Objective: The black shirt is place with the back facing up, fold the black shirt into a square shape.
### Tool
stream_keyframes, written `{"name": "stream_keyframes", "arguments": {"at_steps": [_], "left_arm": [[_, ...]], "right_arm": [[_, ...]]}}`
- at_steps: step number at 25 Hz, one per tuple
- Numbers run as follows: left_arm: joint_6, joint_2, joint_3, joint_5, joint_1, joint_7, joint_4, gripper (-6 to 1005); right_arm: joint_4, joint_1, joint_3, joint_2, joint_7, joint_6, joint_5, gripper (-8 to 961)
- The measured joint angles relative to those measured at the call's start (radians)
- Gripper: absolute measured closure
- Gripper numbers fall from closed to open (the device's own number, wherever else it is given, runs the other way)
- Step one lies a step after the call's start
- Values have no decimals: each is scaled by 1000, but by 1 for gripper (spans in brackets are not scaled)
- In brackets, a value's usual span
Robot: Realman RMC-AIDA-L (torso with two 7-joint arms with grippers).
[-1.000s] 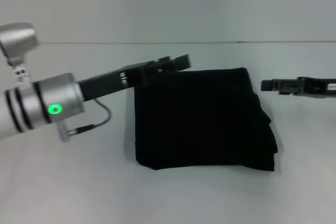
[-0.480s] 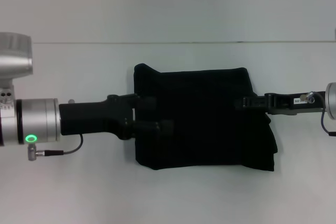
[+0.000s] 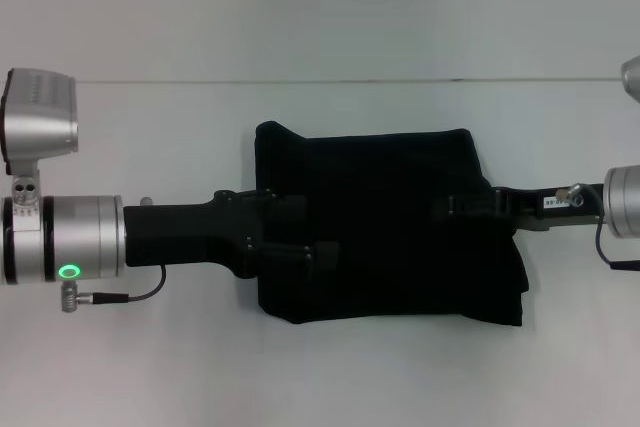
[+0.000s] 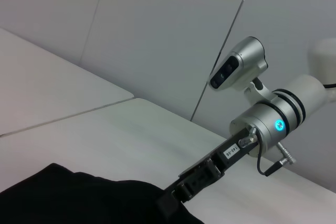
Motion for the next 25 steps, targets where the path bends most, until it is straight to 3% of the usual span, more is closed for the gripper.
{"name": "stream_keyframes", "arguments": {"at_steps": [5, 19, 24, 25], "left_arm": [[-6, 0, 1, 0, 0, 0, -1, 48], [-25, -1, 1, 3, 2, 0, -7, 49], [-26, -2, 0, 3, 4, -6, -8, 49], [-26, -2, -1, 3, 5, -6, -8, 49]], "right_arm": [[0, 2, 6, 12, 1, 1, 3, 113], [-9, 2, 12, 22, -25, 41, 22, 565], [-9, 2, 12, 22, -50, 40, 45, 808], [-10, 2, 12, 22, -59, 39, 50, 817]]}}
